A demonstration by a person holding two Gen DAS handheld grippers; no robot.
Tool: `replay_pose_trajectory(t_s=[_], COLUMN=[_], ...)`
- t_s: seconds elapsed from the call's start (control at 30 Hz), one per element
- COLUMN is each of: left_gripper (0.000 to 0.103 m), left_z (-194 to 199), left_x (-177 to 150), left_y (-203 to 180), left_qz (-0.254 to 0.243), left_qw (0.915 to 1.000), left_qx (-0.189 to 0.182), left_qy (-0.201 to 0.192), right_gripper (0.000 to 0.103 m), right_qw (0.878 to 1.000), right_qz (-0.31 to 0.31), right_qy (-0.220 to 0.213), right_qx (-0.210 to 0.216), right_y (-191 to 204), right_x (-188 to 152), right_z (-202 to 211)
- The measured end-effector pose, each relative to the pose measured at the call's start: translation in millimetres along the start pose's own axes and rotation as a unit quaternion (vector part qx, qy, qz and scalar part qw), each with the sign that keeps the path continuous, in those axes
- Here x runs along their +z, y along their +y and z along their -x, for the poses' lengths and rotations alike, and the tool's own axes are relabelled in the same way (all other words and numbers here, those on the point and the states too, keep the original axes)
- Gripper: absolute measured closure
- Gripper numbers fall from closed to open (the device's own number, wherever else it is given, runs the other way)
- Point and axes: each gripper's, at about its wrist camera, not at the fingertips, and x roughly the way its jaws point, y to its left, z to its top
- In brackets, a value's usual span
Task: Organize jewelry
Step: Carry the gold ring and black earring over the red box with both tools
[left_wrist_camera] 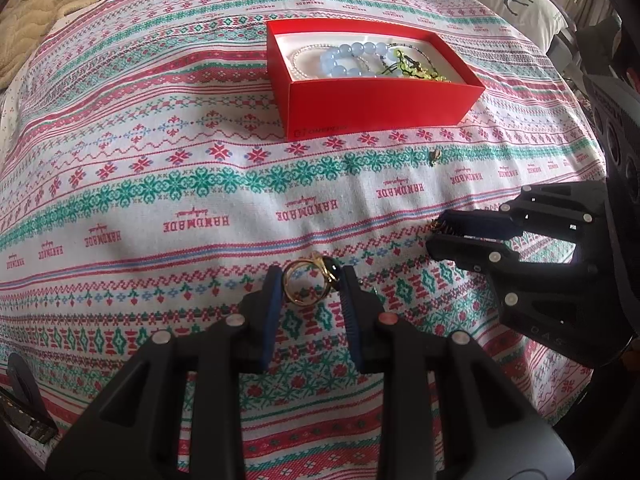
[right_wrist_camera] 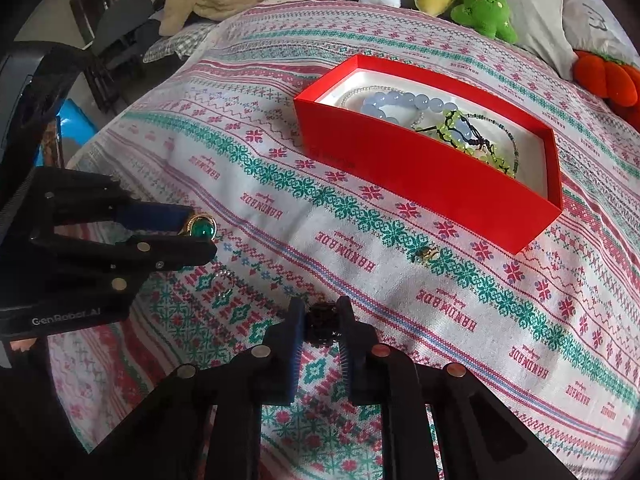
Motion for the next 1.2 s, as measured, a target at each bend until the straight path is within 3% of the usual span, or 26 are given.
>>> replay_pose_trajectory(t_s=[0.73, 1.2], left_gripper=[0.072, 0.072], left_z=[20, 33], left_x=[19, 42], left_y=[3, -4], left_qz=[0.016, 0.019], left_qw=[0.9995, 0.9980], left_qx=[-0.008, -0.015], left_qy=[-0.027, -0.058], right_gripper=[0.090, 0.090], right_qw=[0.997, 0.993], right_qz=[-0.055, -0.088], right_qy=[-0.040, -0.077], right_qx=[0.022, 0.011], right_y=[-25, -51], right_x=[8, 21], right_z=[40, 62])
